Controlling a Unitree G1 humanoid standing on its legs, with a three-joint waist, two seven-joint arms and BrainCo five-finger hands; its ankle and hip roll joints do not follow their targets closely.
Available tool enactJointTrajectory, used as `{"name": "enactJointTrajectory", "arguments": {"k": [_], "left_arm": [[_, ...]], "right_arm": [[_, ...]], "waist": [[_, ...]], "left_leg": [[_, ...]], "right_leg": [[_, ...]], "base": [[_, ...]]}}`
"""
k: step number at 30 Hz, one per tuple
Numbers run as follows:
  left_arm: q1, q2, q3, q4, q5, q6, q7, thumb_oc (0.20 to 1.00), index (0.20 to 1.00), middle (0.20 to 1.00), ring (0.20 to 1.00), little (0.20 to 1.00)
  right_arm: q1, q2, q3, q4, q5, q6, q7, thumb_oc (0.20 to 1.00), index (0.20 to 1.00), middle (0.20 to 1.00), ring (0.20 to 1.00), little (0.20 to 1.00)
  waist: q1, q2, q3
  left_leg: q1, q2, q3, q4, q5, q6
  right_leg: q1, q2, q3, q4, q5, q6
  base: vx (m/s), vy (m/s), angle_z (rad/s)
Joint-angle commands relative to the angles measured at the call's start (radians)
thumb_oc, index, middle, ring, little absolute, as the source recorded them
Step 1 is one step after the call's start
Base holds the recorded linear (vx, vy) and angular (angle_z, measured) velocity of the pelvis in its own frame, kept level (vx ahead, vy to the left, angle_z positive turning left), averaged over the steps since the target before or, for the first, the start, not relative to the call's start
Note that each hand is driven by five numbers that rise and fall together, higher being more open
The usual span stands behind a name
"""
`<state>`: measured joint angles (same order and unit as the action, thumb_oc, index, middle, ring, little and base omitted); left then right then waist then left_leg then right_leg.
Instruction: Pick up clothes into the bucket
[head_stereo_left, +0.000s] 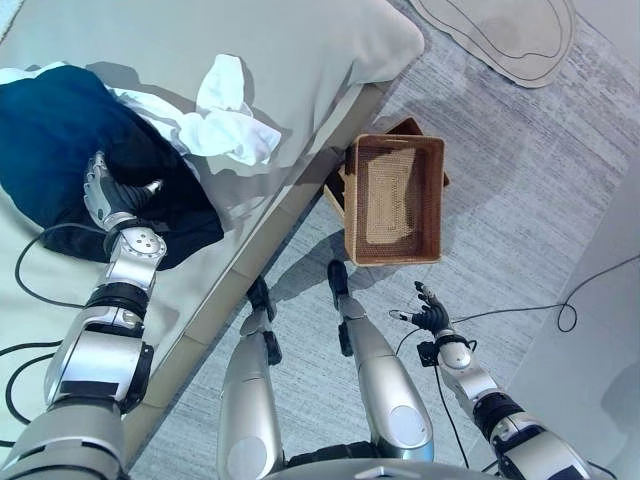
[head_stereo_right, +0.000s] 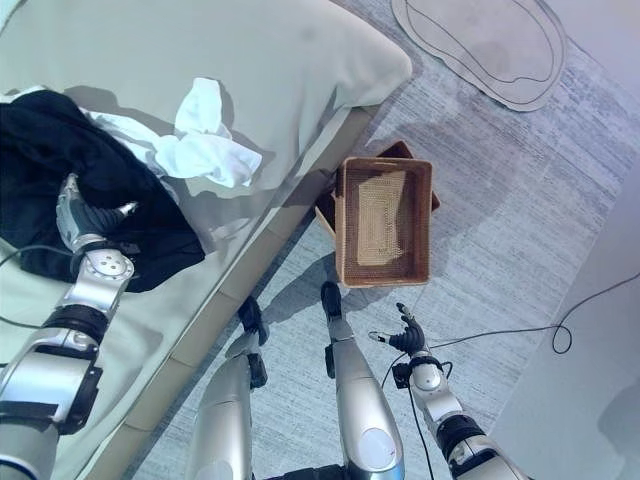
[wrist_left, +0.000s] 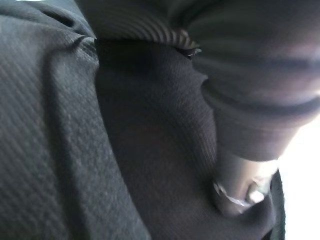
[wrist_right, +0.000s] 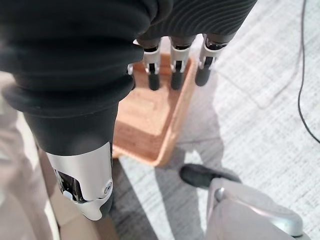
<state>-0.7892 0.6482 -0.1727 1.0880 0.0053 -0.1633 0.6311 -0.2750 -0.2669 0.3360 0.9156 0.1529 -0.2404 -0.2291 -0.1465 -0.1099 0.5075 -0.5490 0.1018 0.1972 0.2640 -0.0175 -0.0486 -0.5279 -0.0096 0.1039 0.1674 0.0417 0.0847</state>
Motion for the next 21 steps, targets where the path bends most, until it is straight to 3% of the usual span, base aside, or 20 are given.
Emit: {"name": "enactJointTrajectory", "arguments": {"k": [1,5,6,7,8,16,19,21], "left_arm": [[0.023,-0.004,-0.015,0.032,-0.027,-0.012,-0.028,0.2,0.2,0.2,0.2,0.2],[0.063,-0.031,-0.008,0.023,-0.021,-0.014,-0.033,0.2,0.2,0.2,0.2,0.2],[0.073,-0.035,-0.004,0.014,-0.022,-0.015,-0.034,0.2,0.2,0.2,0.2,0.2],[0.085,-0.038,-0.001,0.004,-0.023,-0.017,-0.036,0.2,0.2,0.2,0.2,0.2],[0.084,-0.038,0.001,0.004,-0.023,-0.017,-0.035,0.2,0.2,0.2,0.2,0.2],[0.22,-0.032,0.09,-0.142,-0.063,-0.053,-0.054,0.2,0.2,0.2,0.2,0.2],[0.274,-0.038,0.13,-0.255,-0.097,-0.085,-0.052,0.2,0.2,0.2,0.2,0.2],[0.339,-0.031,0.175,-0.387,-0.168,-0.151,-0.077,0.2,0.2,0.2,0.2,0.2]], "right_arm": [[0.045,0.008,0.05,-0.049,0.028,-0.042,-0.01,1.0,1.0,1.0,1.0,1.0],[0.056,0.009,0.049,-0.053,0.021,-0.046,-0.001,1.0,1.0,1.0,1.0,1.0],[0.057,0.007,0.047,-0.057,0.021,-0.047,0.0,1.0,1.0,1.0,1.0,1.0],[0.062,0.007,0.045,-0.058,0.021,-0.047,0.002,1.0,1.0,1.0,1.0,1.0],[0.061,0.006,0.045,-0.059,0.021,-0.047,0.002,1.0,1.0,1.0,1.0,1.0],[0.097,-0.012,0.015,-0.081,0.015,-0.04,0.021,1.0,1.0,1.0,1.0,1.0],[0.114,-0.022,0.001,-0.102,0.017,-0.038,0.032,1.0,1.0,1.0,1.0,1.0],[0.127,-0.044,-0.008,-0.16,0.015,-0.035,0.05,1.0,1.0,1.0,1.0,1.0]], "waist": [[0.012,-0.067,-0.024],[0.018,-0.065,-0.044],[0.013,-0.077,-0.047],[0.021,-0.06,-0.057],[0.014,-0.074,-0.052],[0.055,-0.02,-0.105],[0.073,-0.002,-0.12],[0.092,0.014,-0.138]], "left_leg": [[-0.03,-0.024,0.009,0.281,-0.24,0.066],[-0.011,-0.031,0.007,0.263,-0.242,0.065],[-0.019,-0.041,0.017,0.254,-0.2,0.068],[-0.003,-0.037,0.001,0.249,-0.234,0.063],[-0.015,-0.043,0.013,0.247,-0.197,0.067],[0.094,-0.079,-0.052,0.161,-0.169,0.059],[0.151,-0.094,-0.081,0.117,-0.156,0.056],[0.22,-0.108,-0.104,0.058,-0.135,0.047]], "right_leg": [[0.022,-0.023,0.036,-0.122,0.082,0.07],[0.041,-0.025,0.04,-0.135,0.082,0.068],[0.029,-0.038,0.041,-0.135,0.103,0.064],[0.046,-0.031,0.035,-0.14,0.082,0.067],[0.033,-0.041,0.038,-0.137,0.102,0.063],[0.132,-0.063,-0.007,-0.135,0.073,0.05],[0.184,-0.075,-0.034,-0.135,0.058,0.046],[0.243,-0.085,-0.063,-0.141,0.049,0.042]], "base": [[0.01,0.021,-0.21],[-0.02,0.001,-0.14],[0.0,0.0,0.0],[-0.09,-0.05,0.01],[0.0,0.0,0.0],[0.02,-0.053,0.08],[0.06,-0.07,0.33],[0.06,-0.054,0.5]]}}
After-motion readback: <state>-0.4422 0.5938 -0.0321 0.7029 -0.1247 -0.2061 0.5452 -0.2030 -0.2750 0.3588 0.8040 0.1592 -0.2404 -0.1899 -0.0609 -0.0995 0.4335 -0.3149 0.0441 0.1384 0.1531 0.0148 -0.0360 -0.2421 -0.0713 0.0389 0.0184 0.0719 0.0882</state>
